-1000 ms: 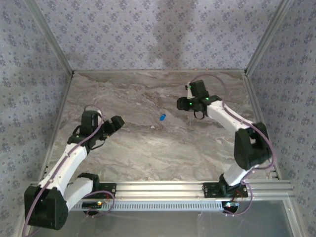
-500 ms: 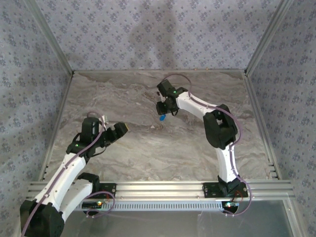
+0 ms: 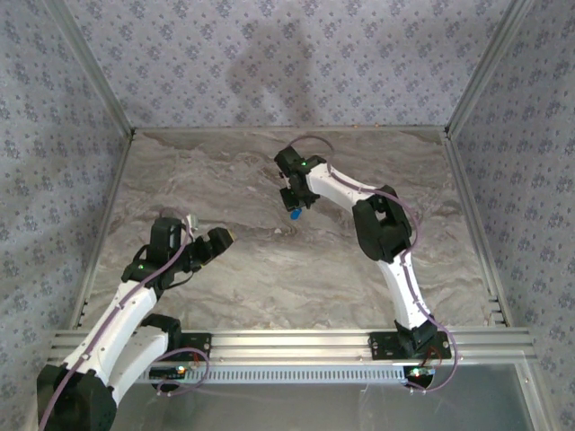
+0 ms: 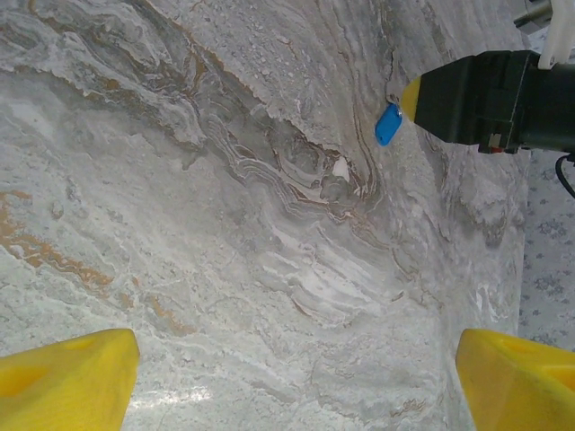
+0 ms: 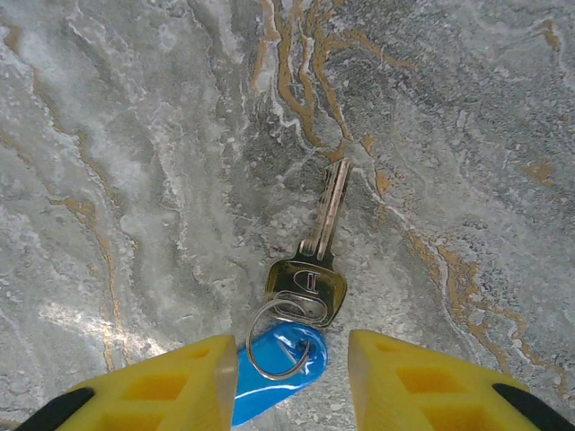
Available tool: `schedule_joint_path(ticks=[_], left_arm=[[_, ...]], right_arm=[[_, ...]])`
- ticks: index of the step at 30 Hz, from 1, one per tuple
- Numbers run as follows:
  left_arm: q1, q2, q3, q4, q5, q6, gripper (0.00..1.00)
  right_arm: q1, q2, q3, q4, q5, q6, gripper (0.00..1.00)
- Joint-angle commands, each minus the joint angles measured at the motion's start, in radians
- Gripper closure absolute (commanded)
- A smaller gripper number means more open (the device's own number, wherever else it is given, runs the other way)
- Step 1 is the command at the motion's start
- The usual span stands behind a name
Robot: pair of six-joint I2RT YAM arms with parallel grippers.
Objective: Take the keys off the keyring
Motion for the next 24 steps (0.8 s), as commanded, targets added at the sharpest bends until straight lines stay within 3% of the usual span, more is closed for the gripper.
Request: schedule_joint_path(ticks=[1,11,18,24], left_arm=[[-0.004,-0.018,-0.012,-0.007,0.002,-0.013,0.09],[-0.004,-0.02,-0.018,-0.007,0.002,-0.018,0.09],[-0.004,-0.033,-0.026,-0.009,0.003,-0.022,0.09],[-0.004,-0.045,-0.028,-0.016,0.004,-0.023,0.08]], right_arm=[[0.013,0.04,0.052,-0.066,0.021,-0.02,0.61],[0.016,0.076,0.092,-0.097,0.033,-0.019,0.64],[0.017,0.076,0.099,-0.099,0.037,-0.017,0.81],[0.018,0.049,0.1,-0.112,0.049,-0.017,0.88]])
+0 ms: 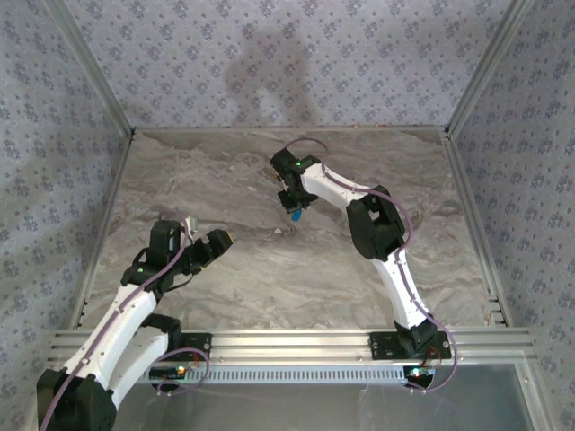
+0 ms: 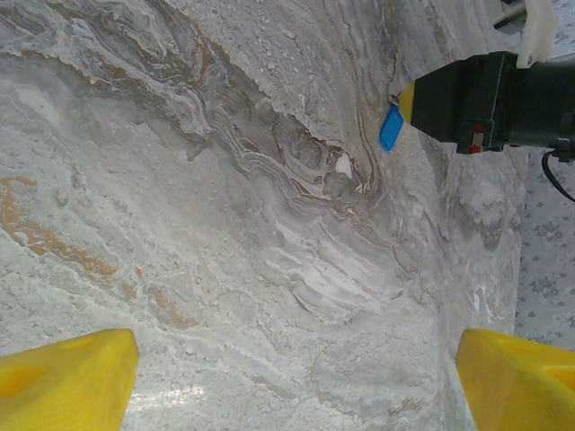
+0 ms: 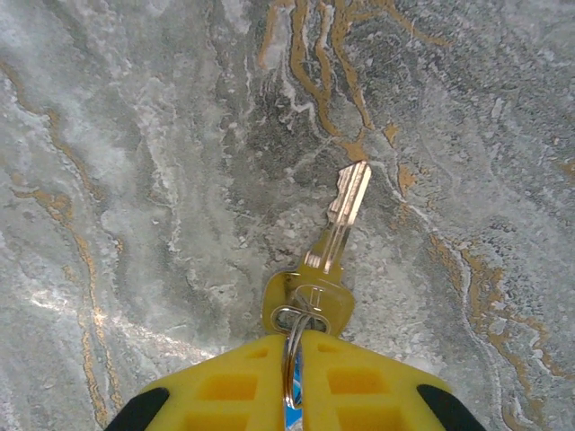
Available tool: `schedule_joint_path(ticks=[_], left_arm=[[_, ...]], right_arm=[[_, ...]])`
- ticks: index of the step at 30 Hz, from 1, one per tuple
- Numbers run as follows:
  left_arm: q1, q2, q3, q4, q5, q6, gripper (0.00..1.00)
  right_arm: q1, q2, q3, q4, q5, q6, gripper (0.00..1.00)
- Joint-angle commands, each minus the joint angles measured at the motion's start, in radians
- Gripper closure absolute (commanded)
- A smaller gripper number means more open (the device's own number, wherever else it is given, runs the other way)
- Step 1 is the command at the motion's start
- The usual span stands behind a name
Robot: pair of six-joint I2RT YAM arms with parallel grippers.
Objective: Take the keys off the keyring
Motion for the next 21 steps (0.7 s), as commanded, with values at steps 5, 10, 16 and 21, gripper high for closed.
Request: schedule_joint_path(ticks=[5,10,16,21], left_arm=[[-0.004,-0.017,-0.002,-0.014,0.006,-0.005,0.08],[-0.008,-0.028,0.031,-0.026,0.013,0.009,0.08],[-0.035,-0.044,0.105,-0.037,0.021,0.062,0.08],[-0.073,-0.053,0.168,-0.026,0.024,0.111,0.07]], right_arm=[[0.008,-0.04,0.025,-0.053,0.028,-0.01,0.97],[0.014,-0.111,0.014,-0.079,0.026,-0.007,0.99],[0.039,-0.291,-0.05,-0.099,-0.015,-0.022,1.0],[0.065,-0.454,-0.106,-0.123,-0.093,-0.046,1.0]])
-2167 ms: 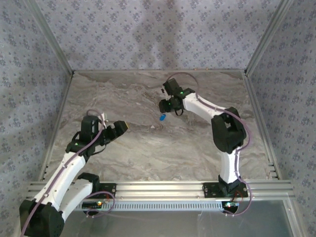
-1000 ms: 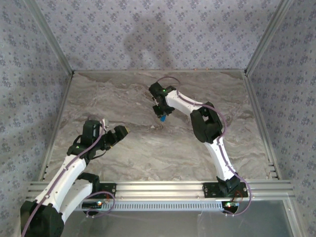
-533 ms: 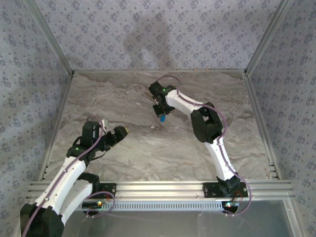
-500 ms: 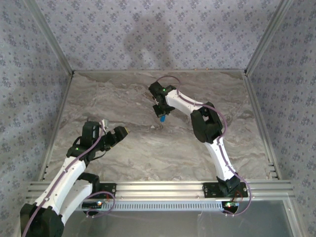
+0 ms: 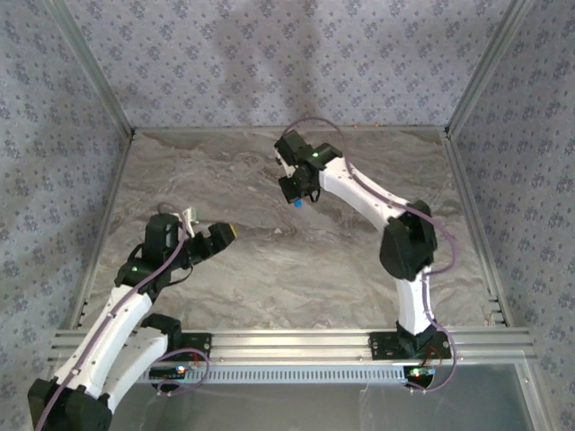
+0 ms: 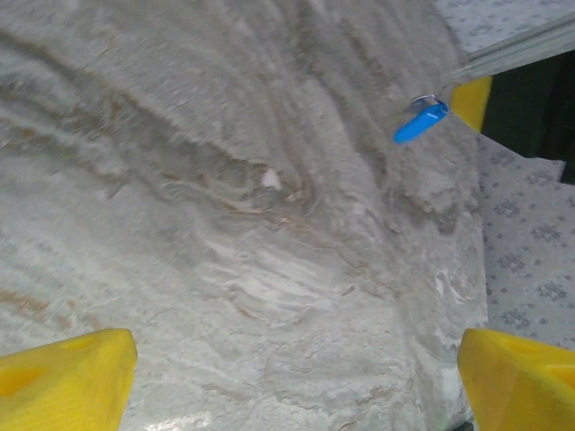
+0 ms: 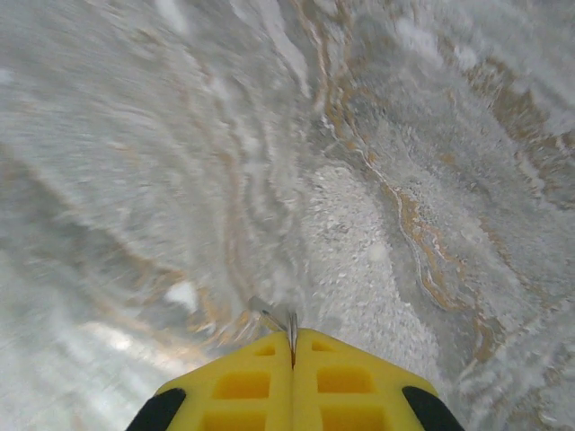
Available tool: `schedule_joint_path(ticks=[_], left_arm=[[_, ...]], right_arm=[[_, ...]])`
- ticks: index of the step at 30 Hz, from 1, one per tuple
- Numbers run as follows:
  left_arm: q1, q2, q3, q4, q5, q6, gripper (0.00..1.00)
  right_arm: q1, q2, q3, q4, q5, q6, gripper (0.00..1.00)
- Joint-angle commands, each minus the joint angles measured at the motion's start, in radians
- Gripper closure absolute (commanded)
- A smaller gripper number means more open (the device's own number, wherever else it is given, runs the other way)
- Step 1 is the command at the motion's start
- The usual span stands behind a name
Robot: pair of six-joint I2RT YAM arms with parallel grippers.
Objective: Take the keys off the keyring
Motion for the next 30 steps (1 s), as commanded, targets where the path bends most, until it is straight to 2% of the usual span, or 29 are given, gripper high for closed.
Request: schedule_joint_path(ticks=[1,2,10,15,17,21,25,30], left_arm=[[-0.028,-0.019,0.058,0.022,0.027,0.059,0.05],[-0.04,-0.024,0.064,0.044,0.035,0.067,0.01],[-0.148,-0.05,0.128,0.153,0.032,0.158,0.02],[-0.236,-0.036,0.17,0.174,-0.05,0.256,0.02],[-0.266,-0.04,0.163,0.208,-0.08,0.288,0.03],[-0.323,-0.046,0.13,0.331,-0.052,0.349,0.03],[-0.383,-0.005,0.163,0.335,-0.055,0.402,0.06],[-0.471,0.059,0.206,0.336,-0.11,0.449,0.12]], right_arm=[[0.021,-0.117,-0.033,-0.059,-0.081,-0.044,1.0],[0.027,-0.152,-0.04,-0.061,-0.109,-0.053,1.0],[0.09,-0.374,-0.081,-0.088,-0.24,-0.072,1.0],[0.109,-0.484,-0.127,-0.083,-0.304,-0.053,0.99],[0.116,-0.517,-0.146,-0.082,-0.307,-0.044,0.99],[0.125,-0.572,-0.184,-0.077,-0.343,-0.039,0.99],[0.131,-0.61,-0.209,-0.075,-0.354,-0.015,0.99],[0.136,-0.649,-0.235,-0.055,-0.384,0.004,0.98]])
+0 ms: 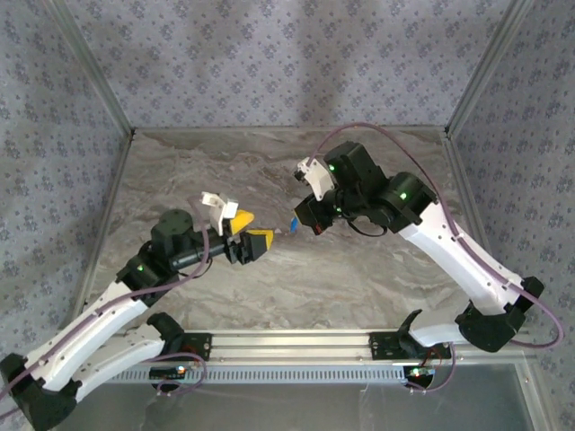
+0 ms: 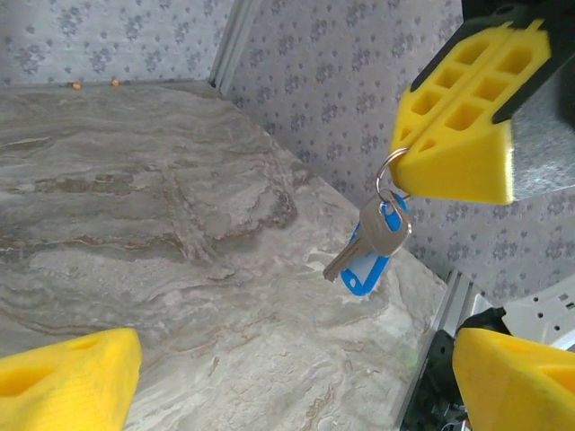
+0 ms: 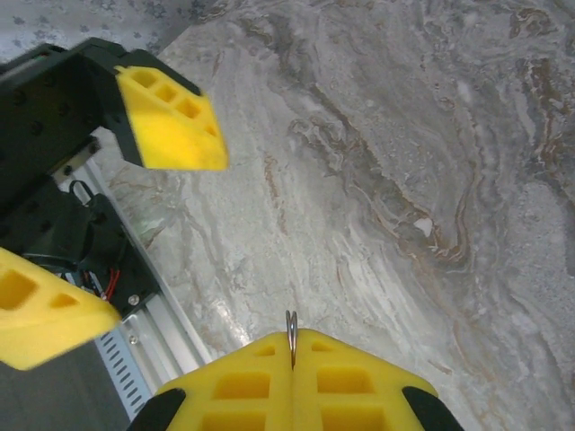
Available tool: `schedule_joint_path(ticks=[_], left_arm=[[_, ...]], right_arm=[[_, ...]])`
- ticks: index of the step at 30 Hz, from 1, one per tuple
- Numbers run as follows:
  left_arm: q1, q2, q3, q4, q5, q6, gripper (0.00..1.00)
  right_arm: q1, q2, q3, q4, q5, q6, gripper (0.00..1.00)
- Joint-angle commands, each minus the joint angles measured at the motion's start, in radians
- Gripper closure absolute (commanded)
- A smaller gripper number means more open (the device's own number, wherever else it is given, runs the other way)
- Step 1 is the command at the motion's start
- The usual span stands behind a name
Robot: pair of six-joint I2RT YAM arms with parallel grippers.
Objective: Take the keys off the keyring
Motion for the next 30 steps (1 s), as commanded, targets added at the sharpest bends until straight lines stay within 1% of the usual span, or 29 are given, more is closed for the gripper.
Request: schedule_joint_path(ticks=[1,3,5,7,9,11,14,17,18,19,21,23,26,30], left_arm=[[-0.05,0.026,0.042,0.05,-0.053,0.072,0.14],[-0.078,0.041,0.053,0.057,-0.092,0.077,0.17],[-0.105,0.053,0.06,0.068,-0.132,0.081,0.22],[-0.135,0.061,0.068,0.069,-0.178,0.091,0.29],[-0.152,0.063,0.071,0.071,-0.192,0.092,0.36],[-0.167,0.06,0.064,0.085,-0.188,0.08,0.4],[-0.208,0.055,0.033,0.141,-0.182,0.059,0.39],[-0.239,0.067,0.005,0.187,-0.183,0.041,0.32],[-0.243,0.071,-0.004,0.199,-0.19,0.032,0.27],[-0.245,0.078,-0.015,0.212,-0.197,0.026,0.24],[-0.251,0.087,-0.039,0.245,-0.214,0.026,0.22],[-0.262,0.094,-0.071,0.275,-0.248,0.046,0.22],[-0.292,0.092,-0.134,0.344,-0.312,0.099,0.22],[-0.351,0.097,-0.21,0.453,-0.402,0.209,0.22]], right_arm=[[0.011,-0.034,-0.009,-0.002,-0.032,0.038,0.98],[0.011,-0.035,-0.001,-0.006,-0.035,0.051,0.98],[0.016,-0.037,0.003,-0.003,-0.037,0.069,0.97],[0.023,-0.04,0.008,0.001,-0.032,0.084,0.97],[0.026,-0.039,0.015,0.001,-0.011,0.111,0.97],[0.024,-0.034,0.029,-0.013,0.014,0.149,0.96],[0.015,-0.024,0.048,-0.019,0.044,0.212,0.96],[0.011,-0.009,0.067,-0.027,0.075,0.282,0.95],[0.011,-0.004,0.071,-0.029,0.083,0.301,0.95],[0.011,-0.002,0.071,-0.029,0.094,0.319,0.96],[0.011,0.0,0.067,-0.032,0.124,0.36,0.96],[0.009,0.001,0.046,-0.027,0.156,0.412,0.96],[0.009,0.005,0.016,-0.017,0.161,0.464,0.97],[0.009,0.004,-0.013,0.011,0.166,0.49,0.97]])
